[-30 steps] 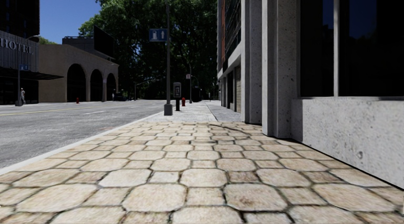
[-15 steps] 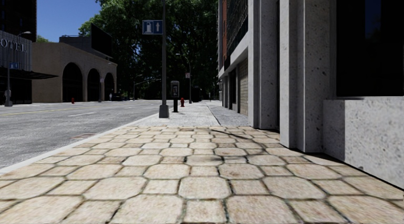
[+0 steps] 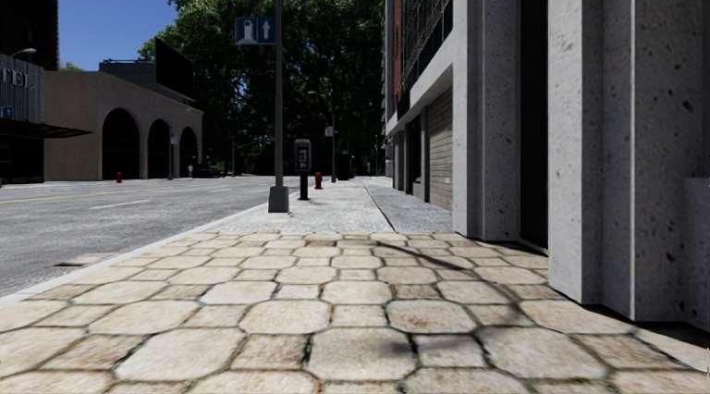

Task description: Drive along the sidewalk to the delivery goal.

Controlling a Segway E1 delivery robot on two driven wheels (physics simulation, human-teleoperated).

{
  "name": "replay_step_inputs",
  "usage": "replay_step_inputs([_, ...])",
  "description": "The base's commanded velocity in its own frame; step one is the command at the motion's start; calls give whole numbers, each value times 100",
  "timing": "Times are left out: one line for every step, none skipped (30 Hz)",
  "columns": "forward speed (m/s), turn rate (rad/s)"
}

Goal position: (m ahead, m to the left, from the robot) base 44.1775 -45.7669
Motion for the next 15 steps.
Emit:
replay_step_inputs([200,0])
replay_step_inputs([200,0])
replay_step_inputs([200,0])
replay_step_inputs([200,0])
replay_step_inputs([200,0])
replay_step_inputs([200,0])
replay_step_inputs([200,0])
replay_step_inputs([200,0])
replay_step_inputs([200,0])
replay_step_inputs([200,0])
replay_step_inputs([200,0])
replay_step_inputs([200,0])
replay_step_inputs([200,0])
replay_step_inputs([200,0])
replay_step_inputs([200,0])
